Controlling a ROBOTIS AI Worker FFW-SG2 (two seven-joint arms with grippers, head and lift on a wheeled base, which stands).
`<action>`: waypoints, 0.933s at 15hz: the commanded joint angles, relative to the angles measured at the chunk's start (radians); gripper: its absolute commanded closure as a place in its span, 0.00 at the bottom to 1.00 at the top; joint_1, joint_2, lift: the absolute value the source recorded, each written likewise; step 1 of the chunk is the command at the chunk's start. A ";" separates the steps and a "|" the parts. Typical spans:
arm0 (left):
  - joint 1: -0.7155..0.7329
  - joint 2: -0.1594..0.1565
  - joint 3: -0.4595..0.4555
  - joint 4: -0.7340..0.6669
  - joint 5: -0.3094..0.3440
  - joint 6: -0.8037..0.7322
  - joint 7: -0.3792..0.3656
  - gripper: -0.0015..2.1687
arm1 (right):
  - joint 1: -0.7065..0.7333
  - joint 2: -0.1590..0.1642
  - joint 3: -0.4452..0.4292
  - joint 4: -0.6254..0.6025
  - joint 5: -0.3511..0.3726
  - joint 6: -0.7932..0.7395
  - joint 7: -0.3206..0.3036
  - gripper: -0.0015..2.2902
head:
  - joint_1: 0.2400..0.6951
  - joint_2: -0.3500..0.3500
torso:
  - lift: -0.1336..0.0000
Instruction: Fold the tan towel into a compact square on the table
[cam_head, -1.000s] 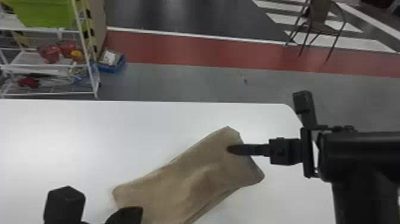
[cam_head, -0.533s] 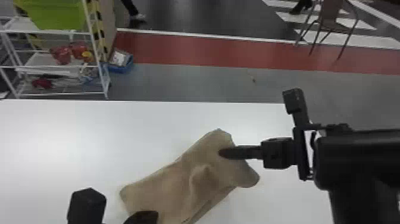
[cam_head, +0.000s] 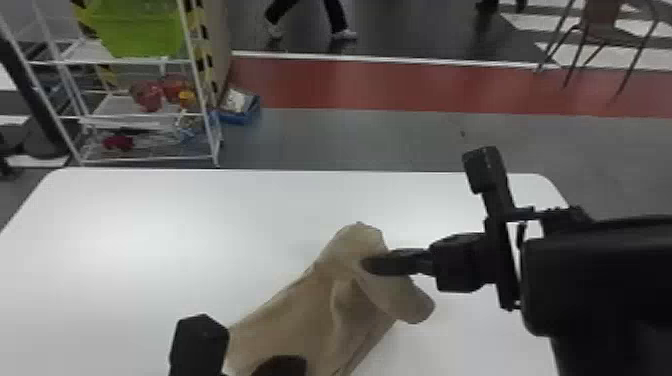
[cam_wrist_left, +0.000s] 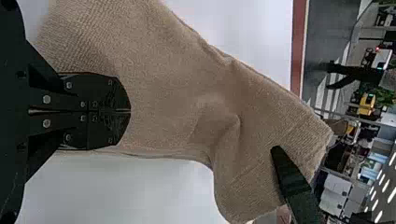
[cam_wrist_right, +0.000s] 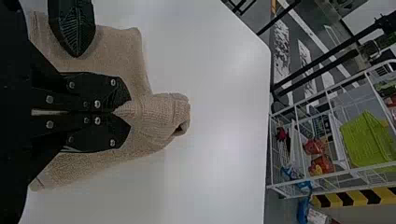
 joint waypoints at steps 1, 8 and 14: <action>-0.005 0.000 -0.015 0.014 -0.003 -0.006 0.002 0.86 | -0.011 0.020 0.018 0.001 0.015 0.002 -0.002 0.67 | 1.00 0.40 | 0.08; -0.010 0.000 -0.030 0.023 -0.007 -0.021 0.009 0.86 | 0.000 0.023 0.029 -0.046 0.020 0.002 -0.001 0.67 | 1.00 0.42 | 0.08; -0.001 0.000 0.014 -0.023 0.001 -0.049 0.021 0.86 | 0.013 -0.007 -0.044 -0.045 0.002 0.002 0.005 0.67 | 1.00 0.39 | 0.08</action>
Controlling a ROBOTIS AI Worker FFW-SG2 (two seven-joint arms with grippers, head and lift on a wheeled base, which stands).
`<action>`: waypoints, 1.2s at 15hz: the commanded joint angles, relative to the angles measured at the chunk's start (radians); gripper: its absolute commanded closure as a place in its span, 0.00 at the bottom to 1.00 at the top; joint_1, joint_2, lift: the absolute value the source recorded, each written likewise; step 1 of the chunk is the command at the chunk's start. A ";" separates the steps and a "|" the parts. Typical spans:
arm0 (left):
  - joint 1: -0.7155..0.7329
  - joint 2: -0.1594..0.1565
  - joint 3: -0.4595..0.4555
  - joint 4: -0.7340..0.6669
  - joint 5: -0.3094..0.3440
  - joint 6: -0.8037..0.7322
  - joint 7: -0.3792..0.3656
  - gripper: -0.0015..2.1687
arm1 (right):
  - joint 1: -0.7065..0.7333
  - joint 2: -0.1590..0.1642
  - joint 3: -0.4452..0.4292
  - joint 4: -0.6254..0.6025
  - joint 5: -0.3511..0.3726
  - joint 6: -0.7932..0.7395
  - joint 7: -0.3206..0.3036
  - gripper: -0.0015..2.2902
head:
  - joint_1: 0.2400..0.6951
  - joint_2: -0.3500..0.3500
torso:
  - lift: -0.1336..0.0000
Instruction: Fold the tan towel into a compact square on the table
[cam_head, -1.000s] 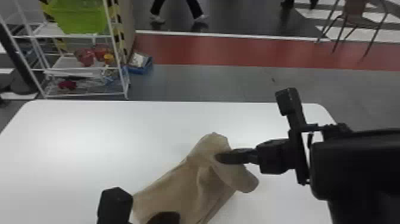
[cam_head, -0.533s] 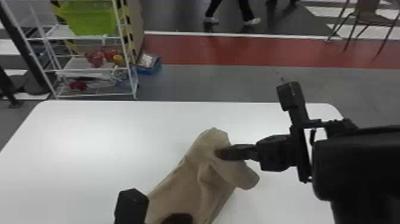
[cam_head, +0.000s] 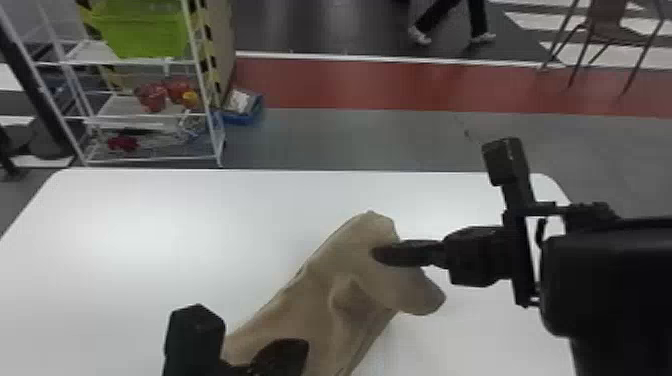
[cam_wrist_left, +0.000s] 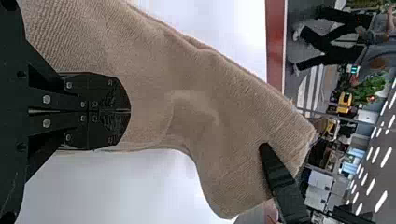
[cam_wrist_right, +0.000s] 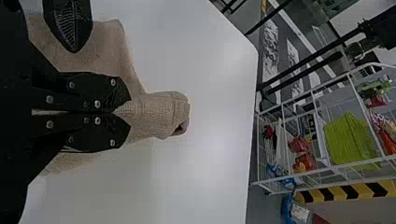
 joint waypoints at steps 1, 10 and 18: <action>-0.018 0.000 0.007 0.041 -0.011 -0.024 0.023 0.86 | 0.009 -0.011 -0.014 -0.001 -0.007 0.002 0.005 0.67 | 1.00 0.39 | 0.08; -0.036 -0.002 -0.021 0.085 -0.057 0.025 0.025 0.86 | 0.012 -0.016 -0.004 -0.053 -0.019 0.002 0.010 0.67 | 1.00 0.41 | 0.08; -0.058 -0.003 -0.064 0.107 -0.057 0.019 0.039 0.86 | 0.012 0.040 0.150 -0.028 0.067 0.002 -0.015 0.67 | 1.00 0.46 | 0.08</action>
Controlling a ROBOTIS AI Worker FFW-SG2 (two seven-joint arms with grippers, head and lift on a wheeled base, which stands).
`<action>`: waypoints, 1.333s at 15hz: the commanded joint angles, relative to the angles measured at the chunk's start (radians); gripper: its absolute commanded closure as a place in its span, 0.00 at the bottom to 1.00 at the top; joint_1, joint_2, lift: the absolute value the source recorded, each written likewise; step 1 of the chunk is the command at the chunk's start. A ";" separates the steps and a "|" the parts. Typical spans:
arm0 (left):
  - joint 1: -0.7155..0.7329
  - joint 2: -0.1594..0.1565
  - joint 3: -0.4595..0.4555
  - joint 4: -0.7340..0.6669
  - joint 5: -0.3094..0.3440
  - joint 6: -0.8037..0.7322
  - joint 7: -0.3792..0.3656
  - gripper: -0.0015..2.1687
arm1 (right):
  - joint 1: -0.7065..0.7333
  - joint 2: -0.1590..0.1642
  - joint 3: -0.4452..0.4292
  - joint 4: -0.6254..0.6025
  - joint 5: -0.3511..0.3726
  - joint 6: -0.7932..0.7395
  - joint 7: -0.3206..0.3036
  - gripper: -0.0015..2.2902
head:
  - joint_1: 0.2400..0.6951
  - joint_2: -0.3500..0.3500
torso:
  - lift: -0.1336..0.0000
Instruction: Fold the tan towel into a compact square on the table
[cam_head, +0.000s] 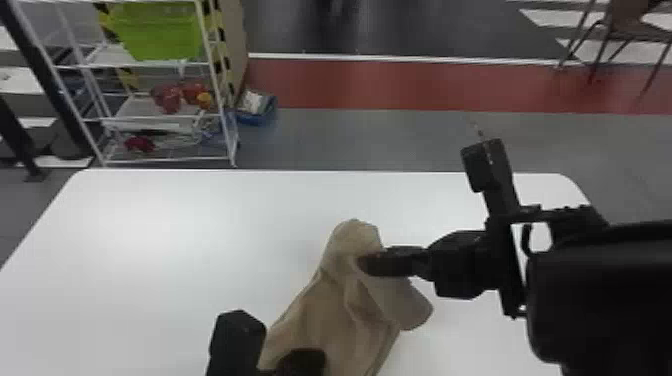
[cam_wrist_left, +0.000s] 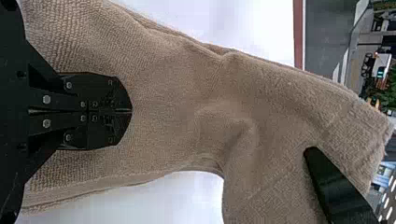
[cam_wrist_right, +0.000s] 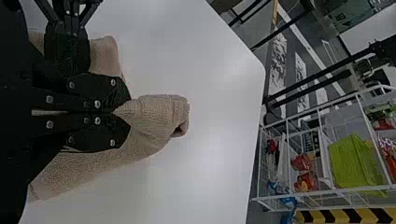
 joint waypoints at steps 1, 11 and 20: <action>-0.004 0.000 -0.003 -0.005 0.000 0.000 0.000 0.86 | -0.001 0.019 0.053 0.015 0.032 0.002 -0.001 0.67 | 1.00 0.47 | 0.08; -0.008 0.000 0.001 -0.006 0.009 -0.021 -0.003 0.86 | 0.014 0.057 0.226 0.122 0.120 0.002 -0.032 0.67 | 1.00 0.61 | 0.08; -0.012 0.000 -0.002 0.001 0.009 -0.021 -0.003 0.86 | 0.031 0.057 0.243 0.157 0.092 0.002 -0.067 0.67 | 1.00 0.64 | 0.08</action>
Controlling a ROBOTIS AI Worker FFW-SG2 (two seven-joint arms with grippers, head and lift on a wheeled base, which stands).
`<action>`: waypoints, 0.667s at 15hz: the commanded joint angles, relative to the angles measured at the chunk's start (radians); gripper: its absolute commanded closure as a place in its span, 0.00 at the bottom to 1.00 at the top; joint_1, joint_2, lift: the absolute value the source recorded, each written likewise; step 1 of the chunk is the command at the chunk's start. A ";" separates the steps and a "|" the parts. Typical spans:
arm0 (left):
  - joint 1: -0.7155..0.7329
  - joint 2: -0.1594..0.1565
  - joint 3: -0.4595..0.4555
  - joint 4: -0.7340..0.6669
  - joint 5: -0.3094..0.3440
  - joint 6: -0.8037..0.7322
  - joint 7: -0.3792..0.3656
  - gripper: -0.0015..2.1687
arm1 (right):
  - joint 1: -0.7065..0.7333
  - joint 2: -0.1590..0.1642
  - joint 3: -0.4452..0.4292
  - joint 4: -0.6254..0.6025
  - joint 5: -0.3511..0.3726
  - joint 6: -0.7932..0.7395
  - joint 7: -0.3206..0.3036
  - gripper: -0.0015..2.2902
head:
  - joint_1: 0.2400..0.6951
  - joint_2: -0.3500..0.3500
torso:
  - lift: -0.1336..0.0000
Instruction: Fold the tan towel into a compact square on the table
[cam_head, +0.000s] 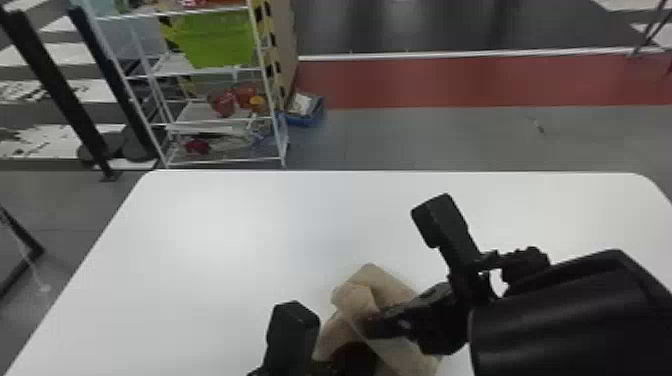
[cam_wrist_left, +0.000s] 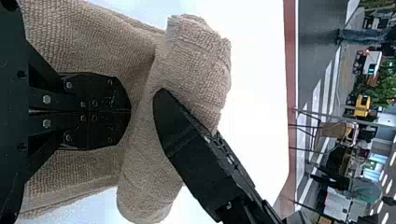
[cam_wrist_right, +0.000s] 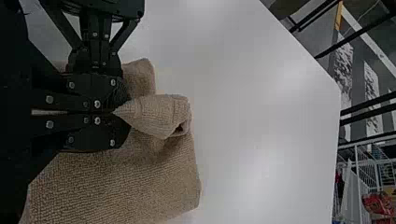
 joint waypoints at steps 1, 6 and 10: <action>-0.003 0.000 -0.005 0.005 0.000 0.000 0.000 0.86 | 0.007 0.001 0.000 -0.001 -0.009 0.002 -0.006 0.67 | 1.00 0.64 | 0.08; 0.000 0.003 -0.003 0.000 0.000 0.003 -0.004 0.86 | 0.029 0.001 -0.004 -0.033 -0.021 0.002 -0.020 0.01 | 1.00 0.64 | 0.08; 0.008 0.006 0.003 -0.005 0.000 0.003 -0.008 0.87 | 0.053 0.001 -0.080 -0.099 -0.183 0.002 -0.020 0.01 | 1.00 0.66 | 0.08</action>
